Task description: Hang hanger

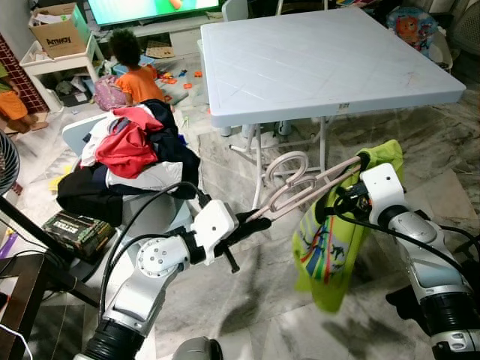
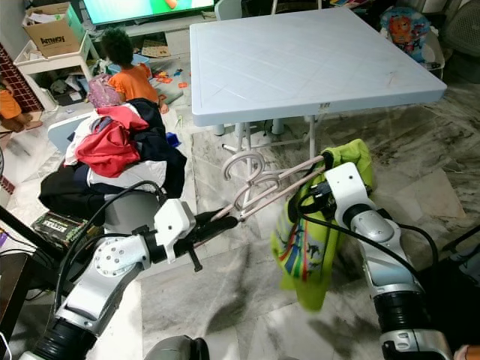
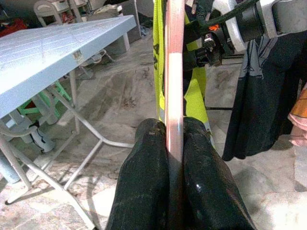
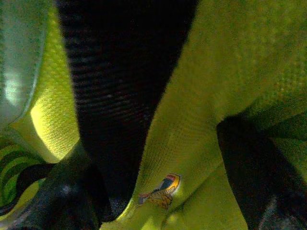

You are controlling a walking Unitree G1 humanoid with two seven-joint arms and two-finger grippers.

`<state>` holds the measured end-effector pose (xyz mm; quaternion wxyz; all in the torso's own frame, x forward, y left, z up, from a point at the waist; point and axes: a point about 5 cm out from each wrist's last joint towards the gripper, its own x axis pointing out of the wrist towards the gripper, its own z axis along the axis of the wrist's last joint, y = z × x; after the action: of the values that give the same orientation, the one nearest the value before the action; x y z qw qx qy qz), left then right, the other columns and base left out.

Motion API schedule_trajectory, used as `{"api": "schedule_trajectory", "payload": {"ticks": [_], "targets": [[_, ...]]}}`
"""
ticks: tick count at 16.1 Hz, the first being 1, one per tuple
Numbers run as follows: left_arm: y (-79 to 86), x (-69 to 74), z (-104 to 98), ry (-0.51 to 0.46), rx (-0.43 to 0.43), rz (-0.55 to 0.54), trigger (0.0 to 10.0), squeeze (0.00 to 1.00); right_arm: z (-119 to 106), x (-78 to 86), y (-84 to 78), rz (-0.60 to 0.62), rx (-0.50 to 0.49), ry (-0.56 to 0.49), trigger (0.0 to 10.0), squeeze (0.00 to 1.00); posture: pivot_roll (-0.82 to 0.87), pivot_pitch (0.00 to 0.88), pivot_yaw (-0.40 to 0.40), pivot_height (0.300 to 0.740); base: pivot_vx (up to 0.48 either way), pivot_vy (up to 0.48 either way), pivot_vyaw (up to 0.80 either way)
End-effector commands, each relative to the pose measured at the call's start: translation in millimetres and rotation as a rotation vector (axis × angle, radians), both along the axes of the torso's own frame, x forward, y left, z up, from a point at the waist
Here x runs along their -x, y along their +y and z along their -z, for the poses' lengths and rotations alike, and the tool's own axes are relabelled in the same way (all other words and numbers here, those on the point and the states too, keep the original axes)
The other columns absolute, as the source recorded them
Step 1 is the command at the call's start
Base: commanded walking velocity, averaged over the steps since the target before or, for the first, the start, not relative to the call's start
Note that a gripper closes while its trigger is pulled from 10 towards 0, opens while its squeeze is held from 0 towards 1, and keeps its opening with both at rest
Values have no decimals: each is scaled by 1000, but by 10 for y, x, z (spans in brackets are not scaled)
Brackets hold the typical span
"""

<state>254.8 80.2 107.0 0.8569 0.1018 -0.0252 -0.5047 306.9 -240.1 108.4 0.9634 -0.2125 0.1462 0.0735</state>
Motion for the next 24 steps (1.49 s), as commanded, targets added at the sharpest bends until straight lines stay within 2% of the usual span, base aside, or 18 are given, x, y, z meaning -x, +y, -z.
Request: {"api": "schedule_trajectory", "payload": {"ticks": [1,10,21,24], "targets": [[20,-6,-97,-32,23,6,0,0,-41,-33,-40,35,-21,-24,0,0,-43,9,54,740,0,0,0],[33,-8,-64,-33,-5,16,0,0,-86,15,-221,138,-120,-69,0,0,-52,2,57,740,0,0,0],[42,-1,-47,-34,-11,13,0,0,-126,36,-271,176,-200,-104,0,0,-53,2,59,740,0,0,0],[77,0,-17,-40,-40,16,0,0,-247,7,-370,255,-238,-185,0,0,-59,6,62,740,0,0,0]]}}
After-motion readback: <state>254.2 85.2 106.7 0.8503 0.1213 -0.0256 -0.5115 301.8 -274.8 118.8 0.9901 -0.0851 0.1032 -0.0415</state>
